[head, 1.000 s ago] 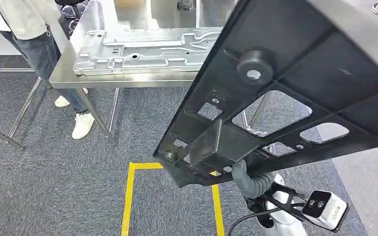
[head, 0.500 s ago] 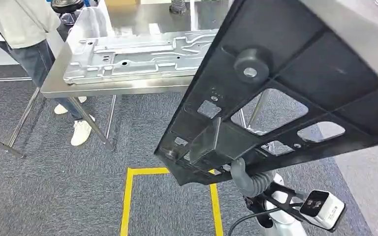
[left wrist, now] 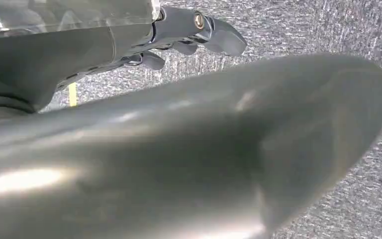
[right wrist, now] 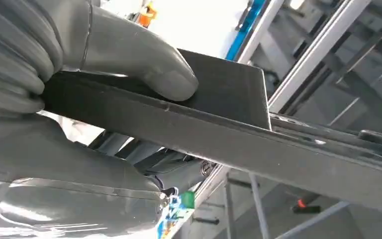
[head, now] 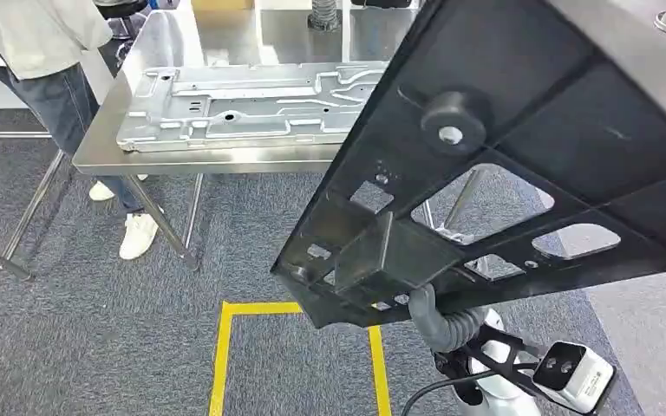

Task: Take the parts from the cabinet and place them on the table.

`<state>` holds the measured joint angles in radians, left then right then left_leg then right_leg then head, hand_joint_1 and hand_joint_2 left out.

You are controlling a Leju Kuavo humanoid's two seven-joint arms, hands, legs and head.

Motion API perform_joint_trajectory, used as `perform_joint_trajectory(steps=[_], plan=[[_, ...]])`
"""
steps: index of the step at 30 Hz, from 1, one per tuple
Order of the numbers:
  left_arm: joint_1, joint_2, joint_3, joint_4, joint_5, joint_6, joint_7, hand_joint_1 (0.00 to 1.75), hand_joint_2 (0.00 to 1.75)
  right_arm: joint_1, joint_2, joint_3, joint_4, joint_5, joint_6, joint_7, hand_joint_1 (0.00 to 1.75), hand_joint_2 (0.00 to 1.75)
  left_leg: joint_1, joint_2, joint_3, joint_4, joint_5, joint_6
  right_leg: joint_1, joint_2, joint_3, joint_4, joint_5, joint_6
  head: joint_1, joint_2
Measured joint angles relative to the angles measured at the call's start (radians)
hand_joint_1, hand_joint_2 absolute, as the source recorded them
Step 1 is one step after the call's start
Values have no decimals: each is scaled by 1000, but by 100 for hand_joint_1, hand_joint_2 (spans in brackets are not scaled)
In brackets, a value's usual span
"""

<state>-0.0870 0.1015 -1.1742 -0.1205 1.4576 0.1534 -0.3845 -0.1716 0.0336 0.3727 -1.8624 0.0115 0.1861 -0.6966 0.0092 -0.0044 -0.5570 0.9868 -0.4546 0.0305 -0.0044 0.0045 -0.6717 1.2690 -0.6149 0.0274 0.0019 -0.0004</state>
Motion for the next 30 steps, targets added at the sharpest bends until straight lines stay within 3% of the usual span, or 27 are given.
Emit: perform_joint_trajectory(steps=[1, 2, 3, 5, 6, 9, 11, 12, 13, 15, 16, 17, 18, 20, 21, 22, 25, 27, 28, 30], plan=[[2, 0, 0, 0, 0, 0, 2, 0, 0, 3, -4, 0, -6, 5, -12, 0, 175, 175, 0, 0, 1, 1, -3, -1, -2, 0, -35, 47, -2, 3, 0, 0], [4, 0, 0, 0, 0, 0, 5, 0, 0, 6, -9, 0, -16, 7, -21, 0, 175, 175, 0, -1, 5, 2, -8, -1, -4, 0, -42, 38, 24, 5, 0, 0], [7, 0, 1, 0, 0, 2, 7, 0, 0, 7, -13, 0, -29, 8, -29, 0, 175, 175, 0, -2, 13, 3, -13, -4, -7, -1, -22, -23, 74, 5, 1, 0], [9, 0, 3, 0, 0, 3, 9, 0, 0, 7, -19, 0, -49, 9, -36, 0, 175, 175, 0, -3, 29, 4, -25, -9, -9, -3, 54, -202, 176, -1, 0, 0], [10, 0, 5, 0, 0, 4, 11, 0, 0, 5, -24, 0, -55, 13, -37, 0, 175, 175, -1, -3, 30, 4, -30, -16, -7, -6, 78, -257, 183, -8, 1, 0], [12, 0, 15, 0, 0, 7, 14, 0, 0, 4, -35, 0, -58, 13, -36, 1, 175, 175, -4, -1, 31, 4, -40, -34, 2, -1, 78, -266, 172, -23, -1, 0], [10, 0, 21, 0, 0, 8, 14, 0, 0, 2, -40, 0, -58, 11, -37, 10, 175, 175, -2, -1, 36, 5, -47, -45, -7, 0, 91, -281, 175, -36, 0, 0], [10, 0, 25, 0, 0, 8, 13, 0, 0, 1, -42, 0, -58, 10, -36, 18, 175, 175, 0, 0, 31, 32, -61, -50, -7, -2, 100, -287, 173, -40, -5, 0], [10, 0, 27, 0, 0, 8, 13, 0, 0, -3, -43, 0, -57, 3, -36, 38, 175, 175, 1, 0, -1, 98, -96, -54, -7, -4, 105, -287, 170, -45, -7, 0], [12, 0, 30, 0, 0, 11, 13, 0, 0, -4, -47, 0, -48, -2, -36, 66, 175, 175, 3, 0, -95, 267, -160, -61, -6, -5, 111, -286, 163, -49, -6, 0], [14, 0, 31, 0, 0, 14, 13, 0, 0, -4, -49, 0, -43, -2, -37, 69, 175, 175, 3, 0, -131, 319, -167, -63, -5, -4, 113, -286, 160, -49, -7, 0], [15, -2, 31, 0, 0, 15, 14, 0, 0, -4, -52, 0, -38, 0, -38, 68, 175, 175, 4, 0, -146, 324, -150, -63, -5, -3, 117, -285, 156, -48, -6, 0], [15, -2, 31, 0, 0, 17, 14, 0, 0, -4, -53, 0, -35, 10, -42, 65, 175, 175, 4, 0, -135, 279, -109, -62, -5, -3, 123, -285, 151, -47, -7, 0], [14, -2, 32, 0, 0, 21, 16, 0, 0, -4, -55, 2, -35, 35, -48, 81, 175, 175, 4, 0, -63, 103, 2, -56, -5, -2, 141, -283, 138, -42, -7, 0], [14, -2, 34, 0, 0, 24, 16, 0, 0, -5, -56, 5, -32, 42, -47, 91, 175, 175, 4, 0, -32, 25, 27, -50, -5, -3, 148, -284, 132, -38, -7, 0], [12, -2, 34, 0, 0, 24, 17, 0, 0, -6, -58, 6, -29, 41, -44, 94, 175, 175, -4, -1, -24, 15, 14, -45, 1, -1, 148, -281, 128, -31, -6, 0], [14, -3, 39, 0, 0, 24, 16, 0, 0, -8, -63, 7, -20, 18, -28, 111, 175, 175, -7, -2, -28, 19, 9, -30, -2, 0, 148, -288, 126, -17, -6, 0], [14, -5, 43, 0, 0, 23, 12, 0, 0, -14, -68, 7, -19, 14, -32, 114, 175, 175, 3, -2, -14, 5, 13, -17, -3, -1, 148, -266, 111, -3, -6, 0], [12, -5, 44, 0, 0, 21, 10, 0, 0, -19, -71, 7, -19, 13, -32, 114, 175, 175, 3, -1, -12, 4, 10, -11, -3, -2, 121, -215, 85, 1, -5, 0], [12, -5, 45, 0, 0, 20, 9, 0, 0, -19, -77, 7, -18, 5, -32, 124, 175, 175, 1, -1, -9, 5, 5, -3, -4, -2, 26, -44, 16, 8, -5, 0]])
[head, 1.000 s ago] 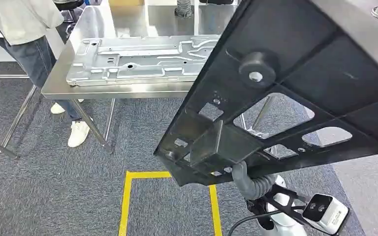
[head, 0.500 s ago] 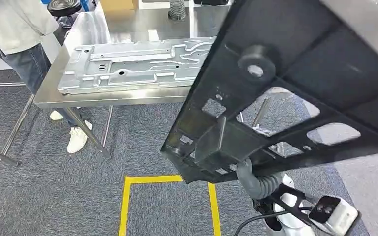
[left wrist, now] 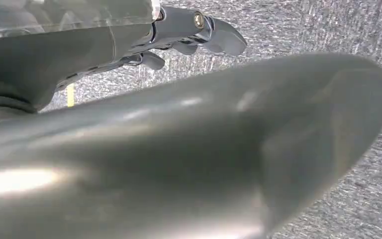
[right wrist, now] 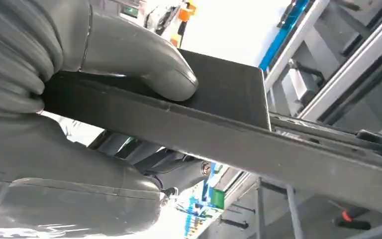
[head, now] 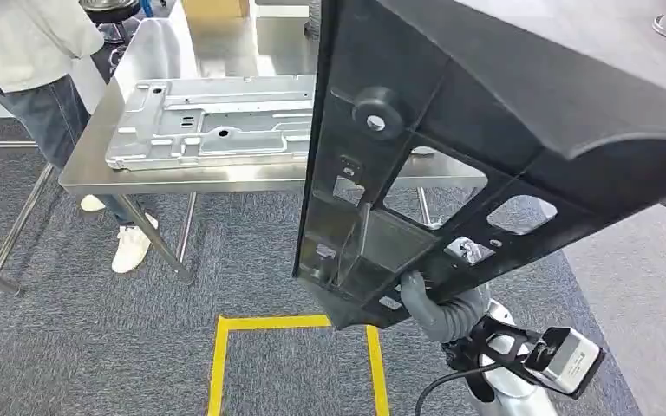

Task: Take the parts from the cabinet and place them on the table.

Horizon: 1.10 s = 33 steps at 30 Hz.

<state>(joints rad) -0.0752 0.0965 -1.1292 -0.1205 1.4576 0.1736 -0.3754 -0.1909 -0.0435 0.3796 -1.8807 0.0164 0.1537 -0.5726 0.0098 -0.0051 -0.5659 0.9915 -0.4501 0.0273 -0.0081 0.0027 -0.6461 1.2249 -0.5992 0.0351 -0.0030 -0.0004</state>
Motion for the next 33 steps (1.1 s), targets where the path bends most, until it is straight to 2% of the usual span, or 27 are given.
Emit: perform_joint_trajectory(steps=[1, 2, 3, 4, 5, 6, 7, 10, 11, 12, 13, 15, 16, 17, 18, 19, 20, 21, 22, 23, 25, 27, 28, 29, 31, 32, 33], plan=[[0, 0, 0, 0, 0, 0, 0, 0, 0, 0, -3, 0, 2, -3, 0, 7, 175, 175, -1, 0, 2, 1, -3, 1, 0, 0, -44, 70, -17, 2, -1, 0], [2, 0, 1, 0, 0, 0, 0, 0, 0, 1, -5, 0, 5, -5, 0, 11, 175, 175, -2, 0, 6, 1, -7, 1, 0, 0, -71, 98, -8, 2, 0, 0], [3, -1, 1, 0, 0, 0, 0, 0, 0, 1, -6, 0, 8, -6, 0, 14, 175, 175, -2, -1, 12, 1, -12, 0, 0, 0, -67, 68, 28, 1, 0, 0], [2, -2, 2, 0, 0, 0, -1, 0, 0, 0, -7, 0, 8, -6, -3, 18, 175, 175, -2, -2, 19, 2, -17, -1, 0, 0, -41, -1, 78, -2, 0, 0], [2, -2, 3, 0, 0, 0, -2, 0, 0, 0, -7, -1, 8, -6, -7, 22, 175, 175, -2, -3, 29, 2, -23, -3, 0, 0, 0, -100, 135, -7, 0, 0], [1, -3, 4, 0, 0, 0, -2, 0, 0, -1, -7, -1, 9, -6, -11, 23, 175, 175, -2, -4, 36, 3, -29, -6, 2, -2, 37, -187, 178, -14, 0, 0], [0, -5, 5, 0, 0, 0, -2, 0, 0, -2, -7, -1, 12, -6, -12, 23, 175, 175, -9, -4, 36, 6, -36, -14, 8, -3, 53, -218, 163, -21, -1, 0], [0, -5, 5, 0, 0, 0, -2, 0, 0, -3, -9, -2, 19, -6, -10, 32, 175, 175, -5, -3, 39, -1, -45, -29, 12, 1, 53, -223, 155, -35, -1, 0], [-3, -5, 5, 0, 0, 0, -2, 0, 0, -3, -10, -2, 21, -6, -8, 32, 175, 175, -11, -1, 47, -2, -49, -36, 4, 4, 59, -232, 156, -41, -1, 0], [-3, -5, 6, 0, 0, 0, -2, 0, 0, -2, -10, -2, 22, -5, -5, 32, 175, 175, -5, -2, 50, 5, -54, -40, -1, 2, 72, -241, 158, -45, 0, 0], [-3, -5, 6, 0, 0, 0, -3, 0, 0, -4, -10, -2, 23, -3, -4, 32, 175, 175, -6, -1, 34, 49, -76, -46, -1, 0, 81, -245, 154, -51, -10, 0], [-3, -3, 6, 0, 0, 0, -3, 0, 0, -2, -11, -2, 27, -3, -5, 31, 175, 175, -1, -1, -59, 215, -146, -55, 0, -1, 89, -245, 146, -57, -11, 0], [0, -3, 5, 0, 0, 0, -3, 0, 0, -1, -12, -2, 30, -3, -5, 30, 175, 175, 0, -1, -108, 292, -167, -59, 0, 0, 93, -245, 141, -58, -10, 0], [2, -4, 5, 0, 0, 0, -3, 0, 0, 1, -13, -2, 32, -3, -5, 29, 175, 175, 1, -1, -140, 329, -164, -60, 0, 0, 97, -244, 136, -57, -11, 0], [2, -4, 5, 0, 0, 0, -2, 0, 0, 3, -13, -2, 33, -3, -6, 28, 175, 175, 2, -1, -146, 315, -134, -61, 0, 1, 104, -244, 131, -56, -10, 0], [2, -3, 5, 0, 0, 0, -2, 0, 0, 3, -14, -2, 33, -3, -7, 28, 175, 175, 3, -1, -129, 254, -83, -60, 0, 2, 114, -244, 123, -54, -10, 0], [2, -2, 5, 0, 0, 0, -2, 0, 0, 3, -14, -2, 33, -3, -8, 27, 175, 175, 3, 0, -90, 155, -16, -57, 0, 2, 128, -244, 114, -51, -10, 0], [2, -2, 5, 0, 0, 0, -2, 0, 0, 2, -14, -2, 33, -3, -9, 26, 175, 175, 3, 0, -53, 63, 37, -52, 0, 2, 140, -244, 105, -48, -11, 0], [2, 0, 5, 0, 0, 0, -2, 0, 0, 2, -14, -3, 34, -3, -9, 24, 175, 175, -1, -1, -32, 30, 31, -47, 5, 3, 146, -243, 97, -42, -8, 0], [0, -1, 5, 0, 0, 0, -2, 0, 0, 1, -14, -3, 34, -3, -9, 24, 175, 175, -5, -3, -28, 14, 25, -39, 5, 5, 144, -240, 92, -35, -10, 0], [1, 0, 5, 0, 0, 0, -2, 0, 0, 1, -15, -3, 36, -3, -9, 24, 175, 175, -9, -2, -32, 21, 18, -27, 2, 4, 144, -244, 89, -25, -10, 0], [1, 0, 5, 0, 0, 0, -2, 0, 0, -2, -15, -6, 36, -3, -10, 24, 175, 175, 1, -2, -21, 5, 20, -13, 1, 3, 149, -242, 80, -12, -9, 0], [0, 0, 6, 0, 0, 0, -2, 0, 0, -5, -15, -8, 36, -3, -10, 24, 175, 175, 0, -2, -15, 3, 16, -7, 1, 2, 135, -206, 66, -9, -5, 0], [-2, 0, 6, 0, 0, 1, -2, 0, 0, -7, -15, -10, 36, -1, -11, 23, 175, 175, 0, -1, -12, 3, 13, -2, 1, 2, 97, -137, 36, -7, -4, 0], [-1, 0, 6, 0, 0, 1, -2, 0, 0, -4, -15, -12, 39, 7, -15, 23, 175, 175, -2, -1, -3, 3, 2, 4, -1, 2, -14, 43, -24, -2, -4, 0], [-1, 0, 6, 0, 0, 1, -2, 0, 0, -3, -15, -13, 41, 8, -16, 23, 175, 175, -4, -1, 2, 3, -3, 4, -1, 2, -52, 92, -25, -1, -5, 0], [1, 0, 6, 0, 0, 1, -2, 0, 0, -1, -15, -14, 41, 8, -17, 23, 175, 175, -4, -2, 11, 4, -10, 4, -3, 2, -66, 88, 4, -1, -5, 0]])
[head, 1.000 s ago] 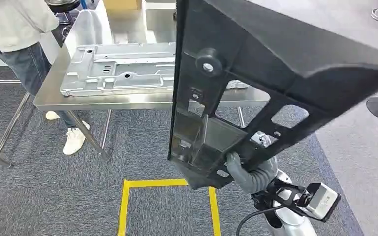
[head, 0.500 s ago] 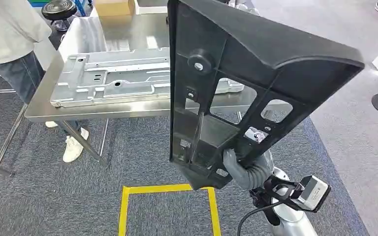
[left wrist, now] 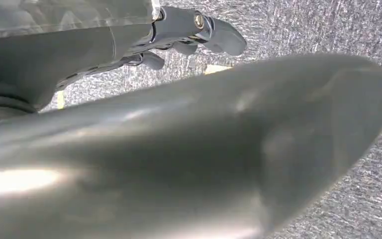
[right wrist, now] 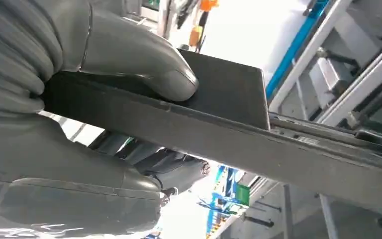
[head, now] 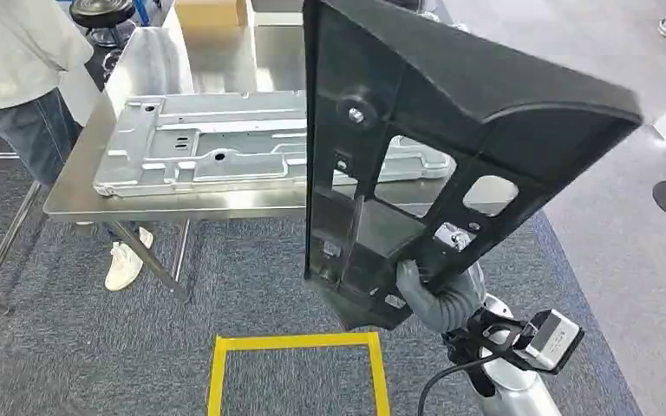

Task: Take the parts from the cabinet and place them on the table.

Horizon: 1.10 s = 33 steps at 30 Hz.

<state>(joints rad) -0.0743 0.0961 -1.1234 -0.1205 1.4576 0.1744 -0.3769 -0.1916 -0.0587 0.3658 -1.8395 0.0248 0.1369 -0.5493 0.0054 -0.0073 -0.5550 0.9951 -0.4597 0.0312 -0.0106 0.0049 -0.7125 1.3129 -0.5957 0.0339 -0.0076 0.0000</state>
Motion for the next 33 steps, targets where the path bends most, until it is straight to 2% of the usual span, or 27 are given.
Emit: perform_joint_trajectory(steps=[1, 3, 4, 5, 8, 9, 10, 11, 13, 14, 15, 16, 18, 19, 20, 21, 23, 25, 26, 28, 29, 30, 31, 32, 33], plan=[[1, 0, 0, 0, 0, 0, 0, 0, 0, 0, 0, -2, 0, 1, 0, 0, 175, 175, -1, -1, 10, 0, -7, -1, 0, 0, 10, -48, 47, -3, 0, 0], [-1, 0, 0, 0, 0, 0, 0, 0, 0, -1, 0, -6, 0, 3, -1, 0, 175, 175, -2, -3, 35, 0, -24, -4, 1, 0, 74, -229, 166, -14, 1, 0], [1, 0, 0, 0, 0, 0, 0, 0, 0, -1, 0, -8, 0, 4, -1, 0, 175, 175, -2, -4, 38, -1, -32, -8, 5, -2, 98, -295, 186, -23, 1, 0], [-2, 0, 0, 0, 0, 0, 0, 0, 0, -2, 0, -9, -1, 4, -1, 0, 175, 175, -8, -6, 40, 4, -41, -16, 10, -2, 109, -311, 172, -25, -3, 0], [-3, 0, 0, 0, 0, 1, 4, 0, 0, -1, 0, -13, -2, 15, -8, 0, 175, 175, -3, -1, 47, -8, -48, -30, 15, 2, 108, -308, 163, -37, -1, 0], [-5, 2, 0, 0, 0, 2, 6, 0, 0, -1, 0, -13, -6, 24, -15, 0, 175, 175, -9, 0, 54, -8, -55, -38, 3, 3, 119, -320, 164, -40, -3, 0], [-5, 1, 2, 0, 0, 3, 8, 0, 0, -2, 1, -13, -11, 34, -21, 0, 175, 175, -4, 1, 51, 17, -63, -43, 2, 2, 131, -330, 163, -45, -3, 0], [-6, 1, 2, 0, 0, 3, 9, 0, 0, -8, 1, -13, -12, 39, -25, 0, 175, 175, 0, 1, 21, 77, -90, -50, 2, -1, 139, -331, 157, -53, -10, 0], [-4, 2, 3, 0, 0, 6, 10, 0, 0, -13, 1, -15, -18, 51, -34, 3, 175, 175, 5, 1, -77, 244, -153, -61, 2, -1, 150, -331, 146, -55, -8, 0], [-1, 1, 4, 0, 0, 6, 10, 0, 0, -14, 1, -18, -21, 54, -35, 8, 175, 175, 7, 1, -120, 305, -164, -64, 2, -1, 155, -331, 140, -55, -7, 0], [1, 1, 4, 0, 0, 6, 10, 0, 0, -15, 1, -22, -24, 55, -35, 10, 175, 175, 9, 1, -145, 323, -147, -67, 2, 0, 163, -330, 133, -54, -8, 0], [2, 1, 4, 0, 0, 6, 10, 0, 0, -16, 1, -26, -27, 55, -35, 13, 175, 175, 12, 1, -142, 287, -103, -69, 1, 1, 174, -330, 125, -52, -8, 0], [1, 2, 4, 0, 0, 6, 10, 0, 0, -21, 1, -35, -34, 56, -36, 17, 175, 175, 17, 2, -82, 113, 22, -69, 0, 1, 201, -327, 105, -46, -7, 0], [3, 2, 4, 0, 0, 6, 10, 0, 0, -24, 1, -39, -37, 56, -36, 18, 175, 175, 17, 3, -58, 38, 57, -66, 0, 1, 209, -325, 94, -40, -8, 0], [2, 2, 4, 0, 0, 6, 11, 0, 0, -28, 1, -41, -38, 56, -36, 18, 175, 175, 9, 2, -46, 34, 37, -64, 6, 2, 211, -321, 88, -32, -8, 0], [0, 2, 4, 0, 0, 5, 12, 0, 0, -31, 1, -42, -41, 56, -36, 21, 175, 175, 8, 2, -41, 27, 27, -51, 5, 4, 208, -320, 86, -25, -10, 0], [1, 2, 4, 0, 0, 5, 12, 0, 0, -32, 1, -46, -44, 56, -36, 24, 175, 175, 6, 1, -45, 27, 22, -40, 4, 2, 209, -326, 83, -17, -5, 0], [0, 2, 4, 0, 0, 4, 11, 0, 0, -33, 1, -48, -48, 56, -36, 26, 175, 175, 12, 0, -32, 13, 21, -27, -2, 1, 213, -313, 69, -4, -5, 0], [-1, 2, 4, 0, 0, 3, 10, 0, 0, -35, 1, -49, -50, 56, -36, 26, 175, 175, 12, 1, -27, 12, 16, -21, -1, 0, 190, -265, 49, -2, 0, 0], [-2, 2, 4, 0, 0, 2, 10, 0, 0, -32, 1, -55, -50, 55, -37, 26, 175, 175, 10, 2, -20, 12, 8, -13, -3, 0, 84, -88, -15, 2, 1, 0], [-2, 2, 4, 0, 0, 2, 9, 0, 0, -29, 0, -57, -50, 55, -39, 26, 175, 175, 9, 2, -16, 12, 3, -11, -3, 0, 36, -18, -30, 3, 0, 0], [-1, 2, 4, 0, 0, 2, 9, 0, 0, -25, 0, -59, -50, 55, -39, 26, 175, 175, 8, 1, -9, 12, -3, -11, -3, 0, 4, 13, -19, 3, 1, 0], [0, 2, 4, 0, 0, 2, 9, 0, 0, -22, 0, -61, -50, 54, -40, 26, 175, 175, 6, 0, 0, 12, -9, -12, -3, 0, 0, -8, 17, 1, 0, 0], [0, 2, 4, 0, 0, 2, 9, 0, 0, -21, -2, -64, -50, 53, -41, 26, 175, 175, 5, -2, 10, 12, -16, -13, -2, 0, 15, -67, 69, -4, 2, 0], [0, 2, 4, 0, 0, 2, 8, 0, 0, -21, -2, -64, -50, 53, -42, 25, 175, 175, 3, -2, 24, 12, -24, -14, -1, 0, 49, -166, 136, -11, 2, 0]])
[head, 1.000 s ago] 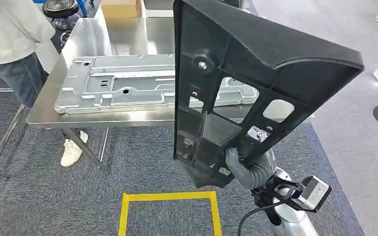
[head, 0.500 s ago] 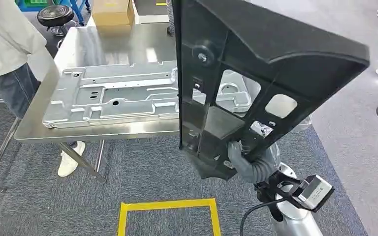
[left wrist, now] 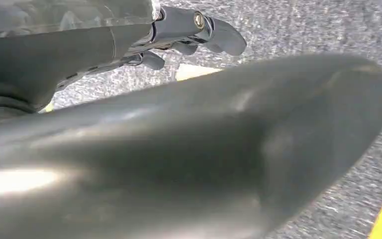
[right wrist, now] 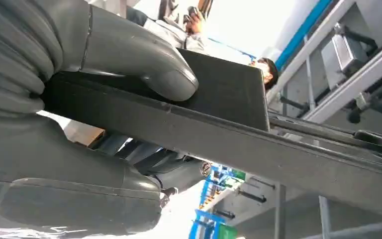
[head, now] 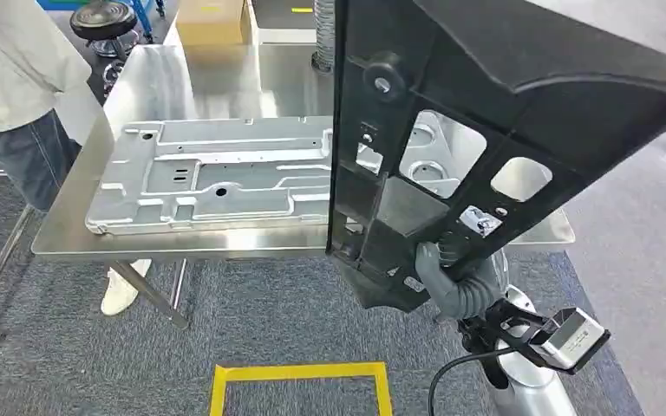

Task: Take the parts from the cabinet and place them on the table.

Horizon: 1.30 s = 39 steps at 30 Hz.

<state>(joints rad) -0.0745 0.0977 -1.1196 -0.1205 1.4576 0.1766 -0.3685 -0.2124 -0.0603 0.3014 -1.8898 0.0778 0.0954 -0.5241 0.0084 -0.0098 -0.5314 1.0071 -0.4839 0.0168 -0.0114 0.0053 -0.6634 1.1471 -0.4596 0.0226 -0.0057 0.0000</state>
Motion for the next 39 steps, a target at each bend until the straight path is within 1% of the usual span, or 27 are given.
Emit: perform_joint_trajectory(steps=[1, 2, 5, 7, 8, 9, 11, 12, 13, 14, 16, 17, 18, 21, 22, 23, 26, 27, 28, 29, 31, 32, 33, 36, 37, 38, 39], plan=[[0, 0, 0, 0, 0, -1, 0, 0, 0, 0, 0, 0, -1, 0, -1, -1, 175, 175, -1, 0, 11, -1, -9, -3, 3, 0, 33, -90, 51, -9, 0, 0], [-2, 0, 0, 0, 0, -2, -1, 0, 0, 1, 0, -1, -2, 0, -3, -3, 175, 175, -5, 0, 13, -1, -15, -9, 11, -2, 47, -112, 34, -15, -3, 0], [-4, 0, 0, 0, 0, -2, 0, 0, 0, 4, -1, -2, -6, 0, -10, -5, 175, 175, -2, 2, 17, -10, -23, -24, 15, 3, 52, -131, 27, -24, -3, 0], [-7, 2, 0, 0, 0, -2, -1, 0, 0, 7, 0, -2, -10, 2, -11, -6, 175, 175, -2, 3, 27, -6, -32, -36, 3, 4, 71, -151, 28, -32, -3, 0], [-8, 2, -1, 0, 0, -2, -1, 0, 0, 6, -1, -2, -11, 2, -11, -7, 175, 175, -3, 4, 13, 36, -53, -38, 2, 1, 82, -156, 23, -41, -8, 0], [-8, 3, -1, 0, 0, -2, -1, 0, 0, 6, 0, -2, -11, 3, -11, -7, 175, 175, -2, 4, -21, 102, -82, -41, 2, 0, 88, -157, 19, -44, -8, 0], [-5, 4, -1, 0, 0, -2, -1, 0, 0, 10, 0, -2, -11, 8, -12, -7, 175, 175, 1, 4, -126, 275, -143, -49, 3, 0, 98, -156, 7, -47, -8, 0], [-3, 4, -2, 0, 0, -2, 0, 0, 0, 13, 0, -2, -11, 9, -12, -7, 175, 175, 3, 4, -162, 318, -142, -51, 4, 0, 104, -156, 1, -47, -9, 0], [-1, 4, -2, 0, 0, -2, 0, 0, 0, 16, 0, -2, -11, 9, -12, -7, 175, 175, 4, 4, -173, 311, -115, -52, 4, 1, 112, -156, -5, -46, -9, 0], [-1, 4, -2, 0, 0, -2, 0, 0, 0, 17, 0, -2, -11, 10, -12, -7, 175, 175, 4, 4, -161, 260, -68, -51, 4, 2, 122, -156, -12, -45, -9, 0], [-1, 5, -2, 0, 0, -2, 0, 0, 0, 17, 0, -2, -11, 11, -12, -8, 175, 175, 4, 4, -93, 75, 56, -44, 4, 2, 148, -156, -30, -39, -9, 0], [0, 5, -2, 0, 0, -1, 0, 0, 0, 17, 0, -2, -11, 14, -13, -8, 175, 175, 2, 4, -72, 24, 71, -38, 6, 2, 155, -156, -37, -35, -8, 0], [-1, 5, -2, 0, 0, -1, 0, 0, 0, 16, 0, -2, -11, 17, -13, -8, 175, 175, -3, 4, -57, -2, 56, -32, 11, 5, 154, -151, -44, -26, -8, 0], [0, 5, -2, 0, 0, 1, 1, 0, 0, 18, 0, -2, -11, 18, -13, -10, 175, 175, -4, 4, -62, 3, 47, -17, 9, 4, 157, -160, -49, -13, -7, 0], [0, 5, -2, 0, 0, 1, 1, 0, 0, 18, 0, -2, -14, 19, -15, -10, 175, 175, 4, 4, -53, -7, 49, -10, 10, 3, 160, -157, -56, -5, -8, 0], [-1, 5, -2, 0, 0, 2, 1, 0, 0, 17, 0, -2, -15, 19, -16, -11, 175, 175, 4, 4, -46, -12, 47, -6, 7, 2, 151, -128, -67, 1, -5, 0], [-1, 6, -2, 1, 0, 14, 9, 0, 0, 22, 0, -6, -16, 26, -24, -14, 175, 175, 2, 5, -34, -12, 34, 6, 3, 1, 8, 118, -162, 10, -2, 0], [1, 8, -2, 1, 0, 25, 16, 0, 0, 28, 0, -9, -16, 32, -30, -15, 175, 175, 2, 4, -29, -12, 29, 6, 2, 1, -33, 175, -168, 12, -2, 0], [4, 8, -1, 2, 0, 33, 23, 0, 0, 35, 0, -13, -16, 35, -33, -16, 175, 175, 2, 3, -21, -12, 22, 5, 0, 1, -52, 182, -146, 13, -2, 0], [8, 11, 0, 4, 0, 42, 29, 0, 0, 40, 0, -20, -17, 37, -35, -18, 175, 175, 2, 2, -11, -12, 15, 4, -1, 1, -44, 137, -98, 11, -2, 0], [14, 16, 5, 6, 0, 54, 38, 0, 0, 47, -3, -35, -23, 38, -38, -25, 175, 175, 2, 1, 14, -12, -2, -2, -1, 0, 17, -41, 22, 2, -2, 0], [16, 20, 7, 8, 0, 59, 43, 0, 0, 49, -4, -44, -27, 39, -39, -28, 175, 175, 2, 0, 19, -12, -11, -7, 1, -2, 40, -119, 56, -6, -1, 0], [15, 23, 9, 11, 0, 67, 45, 0, 0, 49, -5, -50, -29, 39, -39, -30, 175, 175, -6, 0, 21, -8, -19, -15, 9, -3, 53, -131, 40, -10, -3, 0], [17, 36, 21, 18, 0, 85, 52, 0, 0, 52, -9, -69, -36, 40, -41, -32, 175, 175, -2, 3, 27, -19, -25, -28, 10, 2, 52, -132, 29, -24, -3, 0], [15, 42, 23, 18, 0, 90, 52, 0, 0, 53, -11, -77, -38, 39, -41, -32, 175, 175, -5, 3, 34, -19, -31, -35, 3, 2, 61, -143, 32, -30, -3, 0], [15, 43, 24, 19, 0, 90, 53, 0, 0, 52, -11, -82, -41, 39, -41, -31, 175, 175, -1, 4, 30, 0, -41, -39, 1, 2, 69, -151, 32, -35, -3, 0], [15, 45, 25, 20, 0, 90, 52, 0, 0, 49, -11, -85, -42, 39, -41, -31, 175, 175, -1, 4, 6, 52, -71, -42, 1, 0, 74, -153, 28, -41, -8, 0]])
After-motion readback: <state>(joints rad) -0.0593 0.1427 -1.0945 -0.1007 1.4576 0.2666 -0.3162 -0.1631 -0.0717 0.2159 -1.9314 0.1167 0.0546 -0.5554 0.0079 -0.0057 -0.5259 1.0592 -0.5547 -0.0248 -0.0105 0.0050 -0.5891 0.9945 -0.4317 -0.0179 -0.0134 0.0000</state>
